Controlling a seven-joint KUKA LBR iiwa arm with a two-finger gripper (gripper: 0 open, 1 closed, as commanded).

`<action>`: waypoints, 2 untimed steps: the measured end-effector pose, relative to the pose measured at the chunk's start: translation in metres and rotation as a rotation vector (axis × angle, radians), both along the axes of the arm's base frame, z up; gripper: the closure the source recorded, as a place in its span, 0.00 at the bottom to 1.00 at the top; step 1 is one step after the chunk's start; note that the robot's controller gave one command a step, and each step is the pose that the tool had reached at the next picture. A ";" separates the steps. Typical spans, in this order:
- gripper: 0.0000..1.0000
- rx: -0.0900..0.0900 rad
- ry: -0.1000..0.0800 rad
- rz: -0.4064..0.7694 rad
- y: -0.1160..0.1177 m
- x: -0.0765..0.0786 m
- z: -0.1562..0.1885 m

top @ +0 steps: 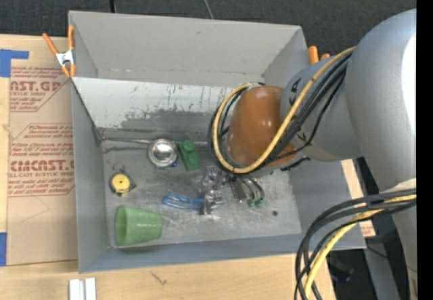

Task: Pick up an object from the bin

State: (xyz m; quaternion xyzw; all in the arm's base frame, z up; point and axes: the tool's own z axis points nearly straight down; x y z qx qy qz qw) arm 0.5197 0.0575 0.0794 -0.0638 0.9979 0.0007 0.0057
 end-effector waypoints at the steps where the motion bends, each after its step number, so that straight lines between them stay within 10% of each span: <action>1: 1.00 -0.001 0.002 0.031 0.012 0.016 0.117; 2: 1.00 -0.007 0.005 0.308 -0.070 0.017 0.185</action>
Offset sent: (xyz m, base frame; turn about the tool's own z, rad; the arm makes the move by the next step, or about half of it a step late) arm 0.0135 0.0112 0.1130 -0.0310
